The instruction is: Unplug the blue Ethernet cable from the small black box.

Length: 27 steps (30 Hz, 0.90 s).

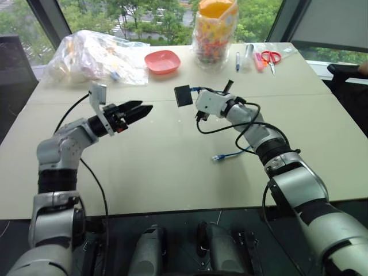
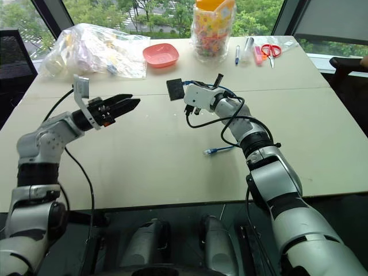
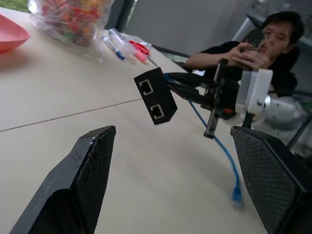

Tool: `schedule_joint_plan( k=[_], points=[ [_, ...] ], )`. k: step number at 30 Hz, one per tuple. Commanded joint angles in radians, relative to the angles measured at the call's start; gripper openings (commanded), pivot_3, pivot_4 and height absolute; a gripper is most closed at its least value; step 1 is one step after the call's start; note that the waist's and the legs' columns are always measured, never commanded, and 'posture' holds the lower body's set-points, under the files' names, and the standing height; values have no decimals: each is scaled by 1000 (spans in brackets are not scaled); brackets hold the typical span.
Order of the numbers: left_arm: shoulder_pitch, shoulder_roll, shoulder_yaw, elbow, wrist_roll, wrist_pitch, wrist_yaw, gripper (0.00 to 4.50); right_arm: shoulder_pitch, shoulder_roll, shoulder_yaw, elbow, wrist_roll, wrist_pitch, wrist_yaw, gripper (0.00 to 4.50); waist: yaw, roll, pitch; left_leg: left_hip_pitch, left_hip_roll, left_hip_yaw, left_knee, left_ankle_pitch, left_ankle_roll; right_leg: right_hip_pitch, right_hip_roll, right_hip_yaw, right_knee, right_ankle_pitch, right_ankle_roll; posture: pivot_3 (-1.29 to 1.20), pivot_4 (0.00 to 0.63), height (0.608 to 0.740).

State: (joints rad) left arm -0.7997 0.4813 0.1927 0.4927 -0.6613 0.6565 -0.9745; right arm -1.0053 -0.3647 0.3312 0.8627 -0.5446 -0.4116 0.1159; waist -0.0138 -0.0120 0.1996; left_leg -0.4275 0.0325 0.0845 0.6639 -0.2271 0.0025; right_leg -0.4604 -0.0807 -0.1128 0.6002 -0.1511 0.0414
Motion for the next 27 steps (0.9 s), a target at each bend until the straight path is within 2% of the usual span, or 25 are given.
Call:
schedule_joint_plan(
  k=[1,4,7,15,18,24,27],
  points=[
    [-155,-34,-17,233,62,-100,-77,3954,19,-28,-16,-177,-52,36,-93,57,-1,0,0,0,0,0,0,0,0,0,0,0,0,0,0,0,150,740],
    [-282,-94,-39,456,140,-214,-98,3954,59,-39,-30,-295,-73,83,-113,57,-3,0,0,0,0,1,0,0,0,0,0,0,0,0,0,0,150,740],
    [-356,-130,-17,586,170,-270,-123,3954,86,-42,-31,-362,-74,123,-98,57,-6,0,0,0,0,1,0,0,0,0,0,0,-1,0,0,0,150,740],
    [-439,-189,29,718,214,-353,-125,3954,154,-31,-23,-488,-85,199,-81,57,-3,-1,0,0,0,0,0,0,0,0,0,0,-1,0,0,0,150,740],
    [-446,-196,50,728,218,-358,-138,3107,181,-16,-17,-526,-88,226,-76,0,-3,-1,0,0,0,0,0,0,0,0,0,0,-1,0,0,0,150,740],
    [-445,-195,66,727,225,-345,-181,604,209,0,-9,-573,-95,256,-59,0,-3,-1,0,0,0,0,0,0,0,0,0,0,-1,0,0,0,150,740],
    [-444,-192,72,725,230,-343,-191,496,221,0,-10,-583,-89,266,-45,0,-3,-1,0,0,0,-1,0,0,0,0,0,0,-1,0,0,0,150,740]
  ],
)
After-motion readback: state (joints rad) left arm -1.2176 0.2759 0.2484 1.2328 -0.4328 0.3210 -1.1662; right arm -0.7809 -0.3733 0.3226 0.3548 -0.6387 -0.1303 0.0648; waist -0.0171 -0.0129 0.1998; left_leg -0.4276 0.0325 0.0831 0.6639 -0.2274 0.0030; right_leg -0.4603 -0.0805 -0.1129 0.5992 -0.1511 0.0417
